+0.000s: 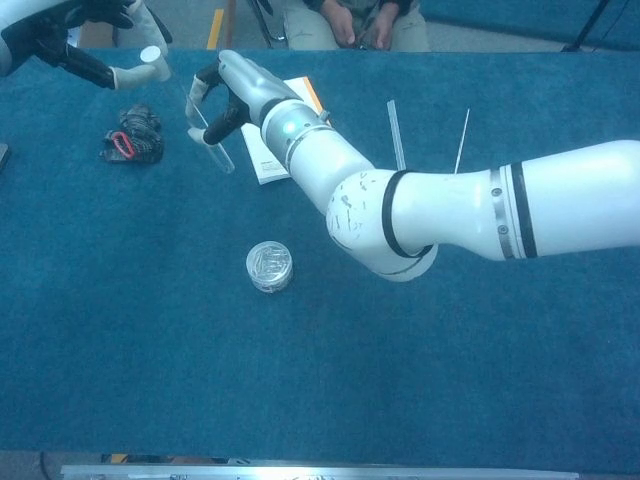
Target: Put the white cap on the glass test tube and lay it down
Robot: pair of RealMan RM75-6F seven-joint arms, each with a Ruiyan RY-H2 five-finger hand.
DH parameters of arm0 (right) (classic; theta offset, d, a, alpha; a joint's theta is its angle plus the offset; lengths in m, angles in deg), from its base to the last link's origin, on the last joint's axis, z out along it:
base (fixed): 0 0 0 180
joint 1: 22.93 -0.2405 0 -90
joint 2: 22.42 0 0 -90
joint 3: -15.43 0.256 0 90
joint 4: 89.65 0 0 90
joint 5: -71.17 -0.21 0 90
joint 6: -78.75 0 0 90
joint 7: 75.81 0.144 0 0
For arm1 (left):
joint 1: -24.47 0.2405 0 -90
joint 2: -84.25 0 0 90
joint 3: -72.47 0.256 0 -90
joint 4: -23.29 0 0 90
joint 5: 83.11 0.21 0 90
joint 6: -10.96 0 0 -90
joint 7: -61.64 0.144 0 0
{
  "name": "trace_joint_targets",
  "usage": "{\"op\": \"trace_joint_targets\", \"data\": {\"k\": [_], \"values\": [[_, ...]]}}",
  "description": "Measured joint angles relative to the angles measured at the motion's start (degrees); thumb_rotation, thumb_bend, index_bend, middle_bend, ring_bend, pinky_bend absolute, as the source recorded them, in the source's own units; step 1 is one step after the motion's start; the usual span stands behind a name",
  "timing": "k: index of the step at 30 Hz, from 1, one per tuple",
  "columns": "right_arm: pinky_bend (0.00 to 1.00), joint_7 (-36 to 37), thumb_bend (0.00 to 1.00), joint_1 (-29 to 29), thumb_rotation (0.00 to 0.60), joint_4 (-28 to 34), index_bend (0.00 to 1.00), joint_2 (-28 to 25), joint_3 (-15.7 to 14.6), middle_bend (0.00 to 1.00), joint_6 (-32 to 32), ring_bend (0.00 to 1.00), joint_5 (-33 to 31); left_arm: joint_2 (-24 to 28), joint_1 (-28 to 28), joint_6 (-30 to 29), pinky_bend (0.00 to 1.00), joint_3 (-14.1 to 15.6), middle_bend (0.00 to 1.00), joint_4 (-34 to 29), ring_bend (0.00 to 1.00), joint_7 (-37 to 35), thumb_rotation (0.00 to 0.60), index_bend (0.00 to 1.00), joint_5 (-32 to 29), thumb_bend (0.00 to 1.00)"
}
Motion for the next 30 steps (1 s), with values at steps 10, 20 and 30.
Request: {"op": "trace_joint_targets", "data": {"k": [10,20,30], "values": [[0.3,-3.06,0.34,0.35,0.6,2.08,0.62,-2.25,-1.11,0.33,1.04,0.09,-0.48,1.84,0.43,0.67,0.08,0.51,0.15,0.41,0.0,-0.44,0.6,0.17,2.61,0.34],[0.3,-9.41,0.34,1.26,0.6,7.44,0.62,-7.46,-3.85,0.33,2.21,0.09,-2.87,2.38,1.28,-1.86,0.08,2.24,0.13,3.03,0.0,3.37,0.6,0.15,8.66,0.34],[0.3,-15.72,0.34,1.81,0.6,13.09,0.62,-12.86,-7.7,0.33,2.67,0.09,-8.52,1.51,4.17,-8.44,0.08,5.17,0.13,7.91,0.0,7.36,0.6,0.15,16.69,0.34]]}}
